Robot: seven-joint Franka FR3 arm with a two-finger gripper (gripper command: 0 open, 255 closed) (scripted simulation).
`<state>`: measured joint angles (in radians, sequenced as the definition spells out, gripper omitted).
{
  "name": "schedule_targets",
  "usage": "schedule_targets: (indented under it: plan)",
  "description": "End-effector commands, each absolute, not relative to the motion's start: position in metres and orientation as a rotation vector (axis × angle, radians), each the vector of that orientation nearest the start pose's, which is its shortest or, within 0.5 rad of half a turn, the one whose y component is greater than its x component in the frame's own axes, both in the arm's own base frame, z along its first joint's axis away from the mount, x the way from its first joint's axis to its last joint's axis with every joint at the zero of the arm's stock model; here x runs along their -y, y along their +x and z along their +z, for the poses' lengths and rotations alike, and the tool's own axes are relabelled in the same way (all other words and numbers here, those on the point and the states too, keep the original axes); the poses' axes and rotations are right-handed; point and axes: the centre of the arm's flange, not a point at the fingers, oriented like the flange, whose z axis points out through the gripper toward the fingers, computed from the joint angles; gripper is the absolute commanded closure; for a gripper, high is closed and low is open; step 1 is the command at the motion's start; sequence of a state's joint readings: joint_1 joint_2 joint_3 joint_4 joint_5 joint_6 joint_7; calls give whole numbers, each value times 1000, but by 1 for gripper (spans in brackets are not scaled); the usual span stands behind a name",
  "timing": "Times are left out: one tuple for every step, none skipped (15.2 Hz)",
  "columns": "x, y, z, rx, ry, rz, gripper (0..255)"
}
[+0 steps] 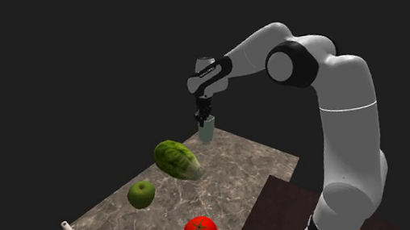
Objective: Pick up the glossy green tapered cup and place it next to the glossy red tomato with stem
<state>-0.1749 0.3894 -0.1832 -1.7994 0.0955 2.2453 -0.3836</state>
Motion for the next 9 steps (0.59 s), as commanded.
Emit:
schedule_targets:
  plan:
    - [216, 614, 352, -26, -3156, -99, 255]
    - [216, 614, 357, -26, -3156, -99, 255]
    - [216, 614, 362, -26, -3156, -99, 255]
    - [216, 614, 367, -26, -3156, -99, 255]
    - [216, 614, 373, -26, -3156, -99, 255]
    - [216, 614, 378, -26, -3156, -99, 255]
    - [216, 614, 383, -26, -3156, -99, 255]
    - [216, 614, 388, -26, -3156, -99, 255]
    - [216, 614, 394, -26, -3156, -99, 255]
